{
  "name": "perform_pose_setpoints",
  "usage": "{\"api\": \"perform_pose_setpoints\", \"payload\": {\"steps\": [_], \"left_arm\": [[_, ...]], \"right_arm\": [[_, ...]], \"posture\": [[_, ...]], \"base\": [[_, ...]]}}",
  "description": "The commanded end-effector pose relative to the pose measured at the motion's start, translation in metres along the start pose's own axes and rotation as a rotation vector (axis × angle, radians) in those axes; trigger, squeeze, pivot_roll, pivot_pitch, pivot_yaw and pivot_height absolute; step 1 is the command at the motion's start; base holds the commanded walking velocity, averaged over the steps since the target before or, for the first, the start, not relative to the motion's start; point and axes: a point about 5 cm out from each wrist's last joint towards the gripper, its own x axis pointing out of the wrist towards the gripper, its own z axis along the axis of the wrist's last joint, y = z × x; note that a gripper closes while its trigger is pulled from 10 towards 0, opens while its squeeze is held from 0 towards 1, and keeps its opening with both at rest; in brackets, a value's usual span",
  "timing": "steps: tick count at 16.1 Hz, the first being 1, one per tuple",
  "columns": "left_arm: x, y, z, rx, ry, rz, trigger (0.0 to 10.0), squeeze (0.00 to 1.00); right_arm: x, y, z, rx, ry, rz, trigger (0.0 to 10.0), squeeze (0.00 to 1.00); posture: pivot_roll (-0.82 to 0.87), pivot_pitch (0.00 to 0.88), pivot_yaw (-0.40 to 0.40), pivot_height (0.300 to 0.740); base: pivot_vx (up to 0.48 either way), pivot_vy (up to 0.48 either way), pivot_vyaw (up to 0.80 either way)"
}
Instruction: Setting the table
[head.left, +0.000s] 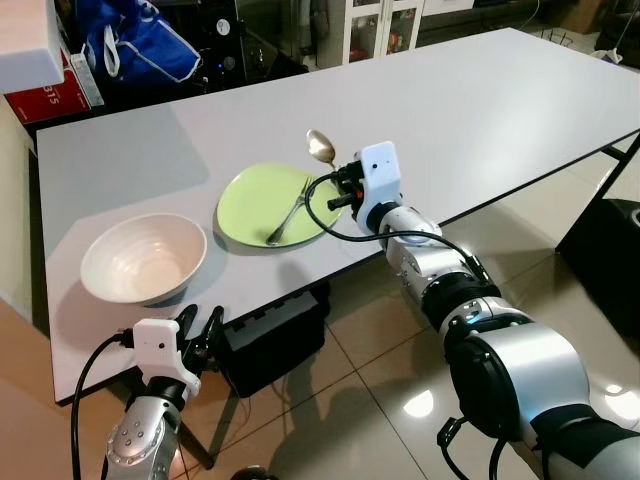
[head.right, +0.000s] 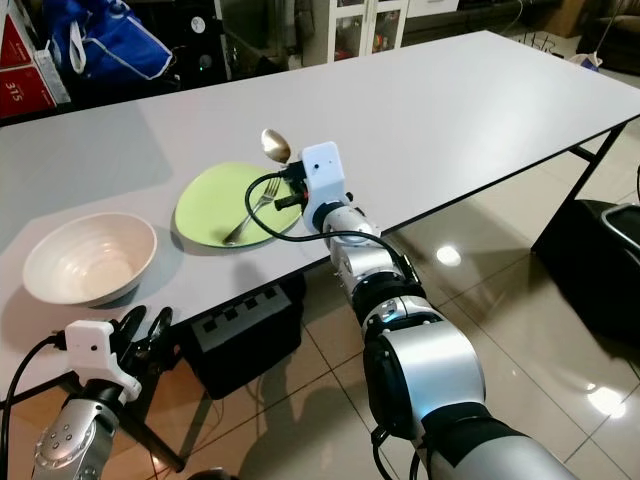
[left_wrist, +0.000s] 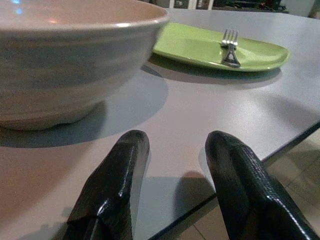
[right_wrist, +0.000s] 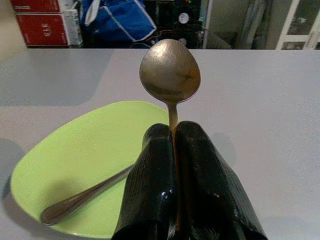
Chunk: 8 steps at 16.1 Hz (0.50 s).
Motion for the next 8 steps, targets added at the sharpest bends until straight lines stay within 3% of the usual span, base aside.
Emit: {"api": "perform_pose_setpoints", "payload": {"steps": [1,6,8], "left_arm": [[0.002,-0.003,0.007,0.017,-0.012,-0.003,10.0,0.00],[0.001,-0.014,0.022,0.015,-0.036,-0.006,10.0,0.00],[0.000,-0.016,0.025,0.022,-0.040,-0.010,10.0,0.00]], "right_arm": [[0.002,0.003,0.003,-0.004,0.003,0.018,10.0,0.00],[0.001,0.004,-0.001,-0.014,0.022,0.039,10.0,0.00],[0.001,0.004,-0.002,-0.018,0.028,0.048,10.0,0.00]], "posture": [[0.18,0.000,-0.003,0.740],[0.17,0.000,-0.006,0.740],[0.17,0.000,-0.004,0.740]], "base": [[0.311,0.368,0.00],[0.317,0.361,0.00],[0.000,0.000,0.00]]}}
